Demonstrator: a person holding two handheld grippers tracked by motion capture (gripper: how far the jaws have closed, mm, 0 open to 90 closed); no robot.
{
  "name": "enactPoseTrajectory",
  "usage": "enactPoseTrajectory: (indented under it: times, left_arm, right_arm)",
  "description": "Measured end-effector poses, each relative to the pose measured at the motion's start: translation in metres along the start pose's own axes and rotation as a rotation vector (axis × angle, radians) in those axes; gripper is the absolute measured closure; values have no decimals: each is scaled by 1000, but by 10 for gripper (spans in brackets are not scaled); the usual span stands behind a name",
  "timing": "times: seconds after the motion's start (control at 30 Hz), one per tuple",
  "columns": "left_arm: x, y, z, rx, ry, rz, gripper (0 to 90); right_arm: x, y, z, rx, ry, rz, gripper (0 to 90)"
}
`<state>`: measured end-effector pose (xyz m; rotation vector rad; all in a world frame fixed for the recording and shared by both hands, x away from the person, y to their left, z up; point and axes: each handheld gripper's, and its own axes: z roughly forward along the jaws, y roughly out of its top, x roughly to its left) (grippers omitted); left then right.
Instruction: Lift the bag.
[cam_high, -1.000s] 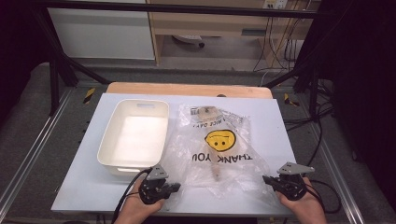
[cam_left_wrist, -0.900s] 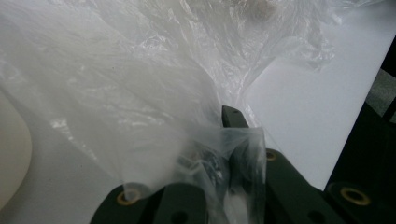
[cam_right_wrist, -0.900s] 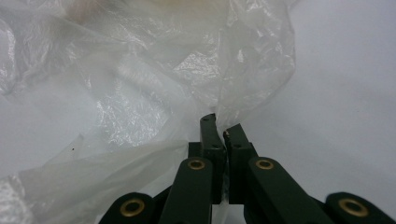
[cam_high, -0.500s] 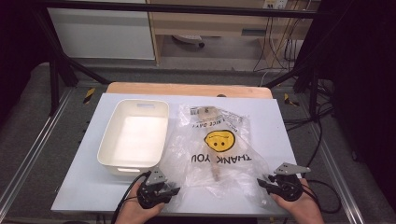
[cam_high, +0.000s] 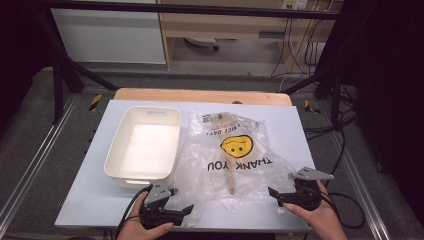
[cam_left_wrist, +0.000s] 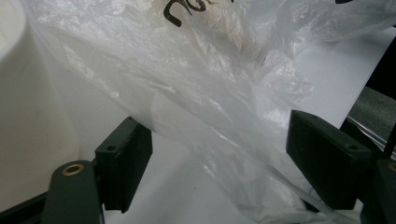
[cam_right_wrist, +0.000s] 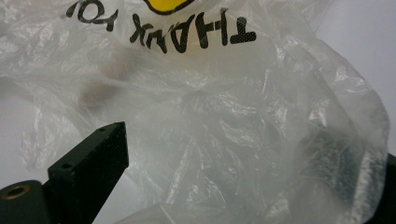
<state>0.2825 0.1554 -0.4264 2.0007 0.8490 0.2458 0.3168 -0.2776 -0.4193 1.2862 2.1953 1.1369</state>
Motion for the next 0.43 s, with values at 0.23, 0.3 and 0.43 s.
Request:
enactPoseTrajectory:
  times: [0.23, 0.3, 0.43]
  left_arm:
    - [14, -7, -17, -45, -2, -26, 204]
    - [17, -9, -21, -49, 3, -29, 204]
    - [24, -10, -27, -74, 20, -42, 202]
  right_arm:
    - [0, 0, -4, -35, -21, 2, 49]
    - [0, -4, -6, -38, -18, 4, 50]
    - [-2, -13, -3, -3, -24, 21, 52]
